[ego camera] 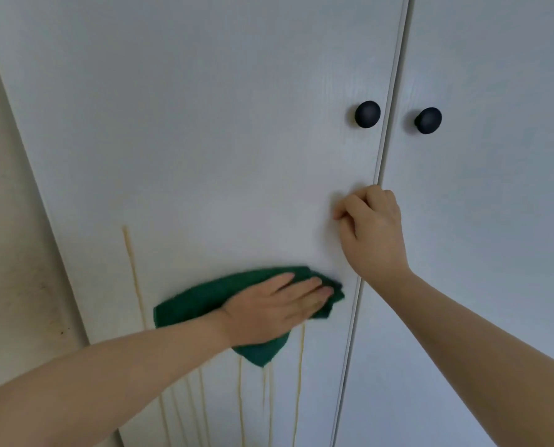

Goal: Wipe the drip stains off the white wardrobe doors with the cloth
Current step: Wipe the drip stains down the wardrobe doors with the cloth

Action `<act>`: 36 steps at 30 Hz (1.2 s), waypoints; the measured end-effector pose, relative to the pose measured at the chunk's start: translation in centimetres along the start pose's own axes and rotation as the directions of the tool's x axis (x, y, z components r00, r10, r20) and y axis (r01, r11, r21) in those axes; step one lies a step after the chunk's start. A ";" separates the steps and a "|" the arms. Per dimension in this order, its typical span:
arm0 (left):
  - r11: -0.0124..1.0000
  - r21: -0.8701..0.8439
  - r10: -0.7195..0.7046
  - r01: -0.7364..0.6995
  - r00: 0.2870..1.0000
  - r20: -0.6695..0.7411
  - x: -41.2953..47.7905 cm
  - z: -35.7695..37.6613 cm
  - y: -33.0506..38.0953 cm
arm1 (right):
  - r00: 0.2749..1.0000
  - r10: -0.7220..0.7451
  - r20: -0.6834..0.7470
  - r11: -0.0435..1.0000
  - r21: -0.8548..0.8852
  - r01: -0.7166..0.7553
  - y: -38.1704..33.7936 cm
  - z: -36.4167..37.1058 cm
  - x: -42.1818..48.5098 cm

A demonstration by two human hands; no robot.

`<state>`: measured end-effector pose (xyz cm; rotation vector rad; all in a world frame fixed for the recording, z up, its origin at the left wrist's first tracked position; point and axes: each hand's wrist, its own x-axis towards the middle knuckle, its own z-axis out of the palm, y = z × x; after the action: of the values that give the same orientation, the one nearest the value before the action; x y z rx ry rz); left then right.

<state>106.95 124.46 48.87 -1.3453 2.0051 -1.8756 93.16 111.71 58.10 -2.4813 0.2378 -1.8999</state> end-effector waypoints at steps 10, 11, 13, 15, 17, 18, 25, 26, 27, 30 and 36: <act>0.978 -0.045 -0.204 0.202 0.977 -0.065 0.4 -1.4 -3.2 | 0.998 0.066 -0.014 0.997 -0.024 -0.067 -0.7 0.2 -0.1; 0.971 -0.040 -0.238 0.236 0.968 -0.076 0.5 -1.1 -2.1 | 0.996 0.084 -0.013 0.996 -0.023 -0.084 -0.8 0.3 -0.2; 0.991 -0.048 -0.122 0.122 0.992 -0.006 -0.3 0.0 1.4 | 0.990 0.138 -0.003 0.990 -0.014 -0.138 -1.1 0.3 -0.2; 0.993 -0.084 0.095 -0.088 0.991 0.093 -1.7 0.4 3.4 | 0.986 0.166 0.024 0.986 -0.014 -0.165 -1.3 0.1 -0.3; 0.989 -0.109 0.105 -0.098 0.993 0.062 -2.3 0.0 1.9 | 0.986 0.158 0.046 0.987 -0.021 -0.157 -1.3 -0.1 -0.2; 0.992 -0.119 0.049 -0.045 0.998 0.027 -2.2 -0.8 0.5 | 0.987 0.153 0.057 0.988 -0.022 -0.152 -1.3 -0.2 -0.2; 0.936 -0.018 -0.352 0.353 0.927 -0.130 0.8 -2.6 -6.4 | 0.993 0.114 0.005 0.991 -0.070 -0.113 -1.3 0.3 0.0; 0.947 -0.016 -0.320 0.320 0.941 -0.111 1.0 -1.9 -4.7 | 0.991 0.130 -0.004 0.988 -0.082 -0.130 -1.3 0.3 -0.1; 0.972 0.000 -0.236 0.236 0.969 -0.069 0.8 -1.2 -3.2 | 0.990 0.138 -0.022 0.986 -0.089 -0.140 -1.5 0.6 0.0; 0.998 -0.003 0.057 -0.057 0.997 0.046 -1.1 -0.7 -1.5 | 0.974 0.220 -0.060 0.970 -0.096 -0.225 -2.6 1.2 -0.2; 0.974 0.120 -0.189 0.190 0.982 -0.020 -9.0 -4.6 -9.2 | 0.991 -0.121 0.059 0.990 0.086 0.116 -9.4 4.9 0.3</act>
<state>114.55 134.94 53.41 -1.5457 1.7892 -2.0464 99.01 120.51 58.02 -2.5500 0.0116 -1.8257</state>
